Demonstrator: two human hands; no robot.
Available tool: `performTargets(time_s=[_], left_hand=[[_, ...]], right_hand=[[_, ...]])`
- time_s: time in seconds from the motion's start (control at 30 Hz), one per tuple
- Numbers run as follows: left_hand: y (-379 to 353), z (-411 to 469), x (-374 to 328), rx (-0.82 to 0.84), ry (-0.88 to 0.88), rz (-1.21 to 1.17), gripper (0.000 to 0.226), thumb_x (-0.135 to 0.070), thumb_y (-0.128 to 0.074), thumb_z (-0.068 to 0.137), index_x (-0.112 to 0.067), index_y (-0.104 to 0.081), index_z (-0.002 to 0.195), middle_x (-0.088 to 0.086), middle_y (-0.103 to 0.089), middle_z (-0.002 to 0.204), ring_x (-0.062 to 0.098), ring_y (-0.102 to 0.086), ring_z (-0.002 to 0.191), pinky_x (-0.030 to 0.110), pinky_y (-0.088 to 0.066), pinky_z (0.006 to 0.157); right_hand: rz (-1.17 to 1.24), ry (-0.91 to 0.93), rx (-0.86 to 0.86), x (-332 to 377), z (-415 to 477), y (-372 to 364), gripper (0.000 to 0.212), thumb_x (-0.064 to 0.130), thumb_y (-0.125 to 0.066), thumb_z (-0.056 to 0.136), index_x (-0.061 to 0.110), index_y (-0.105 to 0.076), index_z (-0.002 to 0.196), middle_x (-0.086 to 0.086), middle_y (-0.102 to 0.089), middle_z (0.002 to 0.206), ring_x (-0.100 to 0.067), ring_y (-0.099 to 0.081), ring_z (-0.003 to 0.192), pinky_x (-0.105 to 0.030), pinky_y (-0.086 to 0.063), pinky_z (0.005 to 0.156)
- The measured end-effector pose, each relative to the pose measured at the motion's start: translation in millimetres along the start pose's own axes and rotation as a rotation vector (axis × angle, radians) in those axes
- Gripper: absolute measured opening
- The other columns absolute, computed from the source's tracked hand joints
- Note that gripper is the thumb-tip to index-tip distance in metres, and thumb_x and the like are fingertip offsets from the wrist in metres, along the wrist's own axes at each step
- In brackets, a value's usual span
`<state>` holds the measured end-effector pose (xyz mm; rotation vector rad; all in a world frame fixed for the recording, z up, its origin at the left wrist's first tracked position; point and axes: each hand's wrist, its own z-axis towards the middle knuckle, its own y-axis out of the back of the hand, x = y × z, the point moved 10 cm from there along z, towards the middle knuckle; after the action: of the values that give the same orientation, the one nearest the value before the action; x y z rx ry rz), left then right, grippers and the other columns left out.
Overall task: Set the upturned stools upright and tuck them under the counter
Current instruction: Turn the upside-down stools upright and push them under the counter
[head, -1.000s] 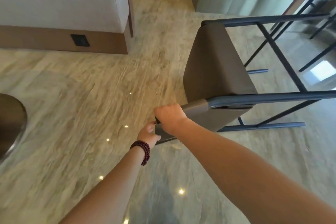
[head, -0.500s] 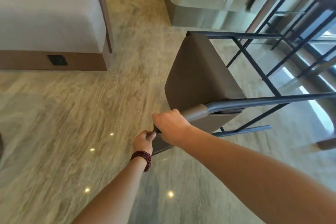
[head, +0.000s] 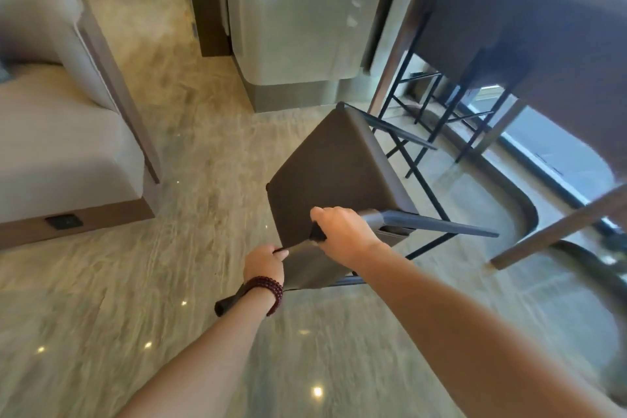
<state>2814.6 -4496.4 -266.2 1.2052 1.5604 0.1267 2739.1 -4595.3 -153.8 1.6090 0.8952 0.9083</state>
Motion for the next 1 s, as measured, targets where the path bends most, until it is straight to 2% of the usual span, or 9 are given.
performTargets(time_s=[0.17,0.27,0.33,0.4,0.53,0.6,0.67,0.77,1.0], left_hand=[[-21.0,-13.2,-89.7,0.085,-0.125,0.217,0.03,-0.023,-0.046,0.097,-0.003,-0.066,0.107,0.017,-0.067,0.107,0.033,-0.06,0.103,0.035,-0.044,0.081],[-22.4,-21.2,-148.1,0.006,-0.224,0.362,0.026,-0.016,-0.043,0.097,-0.004,-0.066,0.101,0.015,-0.068,0.105,0.033,-0.061,0.102,0.035,-0.046,0.08],[-12.6,-15.1,-201.1,-0.079,-0.311,0.293,0.024,-0.015,-0.041,0.097,-0.009,-0.064,0.094,0.014,-0.068,0.1,0.032,-0.063,0.096,0.034,-0.048,0.076],[-23.7,-3.3,-238.0,0.027,-0.342,0.062,0.025,-0.008,-0.041,0.094,-0.018,-0.062,0.085,0.009,-0.068,0.1,0.027,-0.064,0.097,0.033,-0.053,0.082],[-104.5,-43.8,-233.3,0.41,-0.268,0.042,0.057,0.006,-0.048,0.085,-0.021,-0.042,0.135,0.004,-0.048,0.136,0.021,-0.045,0.129,0.032,-0.041,0.105],[-99.9,-45.8,-233.1,0.19,-0.281,0.055,0.066,-0.008,-0.064,0.084,-0.022,-0.035,0.141,0.003,-0.044,0.143,0.022,-0.044,0.131,0.036,-0.041,0.105],[-88.3,-26.6,-242.4,0.042,-0.209,0.132,0.051,-0.024,-0.061,0.089,-0.019,-0.043,0.136,0.005,-0.054,0.135,0.025,-0.052,0.123,0.038,-0.046,0.099],[-89.3,-6.5,-243.7,0.108,-0.087,0.255,0.04,-0.035,-0.049,0.095,-0.013,-0.052,0.129,0.009,-0.06,0.128,0.03,-0.055,0.118,0.04,-0.047,0.095],[-87.5,-1.7,-275.8,0.098,-0.204,0.487,0.043,-0.035,-0.041,0.099,-0.016,-0.046,0.136,0.004,-0.053,0.137,0.024,-0.05,0.126,0.036,-0.043,0.098]], right_hand=[[0.054,-0.219,0.002,-88.1,-9.7,36.6,0.021,0.015,-0.065,0.086,0.012,-0.054,0.104,-0.009,-0.064,0.101,-0.03,-0.06,0.095,-0.036,-0.046,0.075],[0.064,-0.284,0.068,-136.0,-15.3,44.1,0.026,0.008,-0.066,0.085,0.012,-0.054,0.108,-0.009,-0.063,0.105,-0.03,-0.06,0.098,-0.035,-0.044,0.081],[0.042,-0.285,0.142,-161.2,-20.7,43.6,0.031,0.006,-0.065,0.085,0.012,-0.053,0.113,-0.01,-0.062,0.109,-0.03,-0.059,0.102,-0.034,-0.043,0.084],[0.012,-0.254,0.161,-179.9,-27.2,50.0,0.031,0.009,-0.065,0.086,0.012,-0.053,0.115,-0.011,-0.062,0.111,-0.032,-0.06,0.105,-0.034,-0.044,0.084],[0.012,-0.165,0.087,-205.8,-19.3,104.5,0.028,0.014,-0.068,0.085,0.01,-0.056,0.11,-0.012,-0.063,0.109,-0.033,-0.062,0.102,-0.038,-0.049,0.083],[0.035,-0.132,0.049,-213.5,-7.1,136.0,0.029,0.018,-0.07,0.083,0.007,-0.058,0.108,-0.013,-0.063,0.11,-0.034,-0.062,0.103,-0.036,-0.049,0.079],[0.037,-0.113,0.045,-220.1,-0.5,154.7,0.032,0.021,-0.072,0.082,0.006,-0.059,0.108,-0.013,-0.062,0.111,-0.034,-0.062,0.104,-0.034,-0.048,0.076],[0.042,-0.123,0.062,-233.5,1.9,164.0,0.035,0.024,-0.074,0.081,0.006,-0.06,0.108,-0.013,-0.062,0.111,-0.034,-0.062,0.103,-0.033,-0.048,0.074],[0.075,-0.17,0.041,-259.3,-0.5,181.7,0.037,0.027,-0.074,0.081,0.006,-0.061,0.109,-0.012,-0.063,0.109,-0.033,-0.062,0.1,-0.031,-0.044,0.069]])
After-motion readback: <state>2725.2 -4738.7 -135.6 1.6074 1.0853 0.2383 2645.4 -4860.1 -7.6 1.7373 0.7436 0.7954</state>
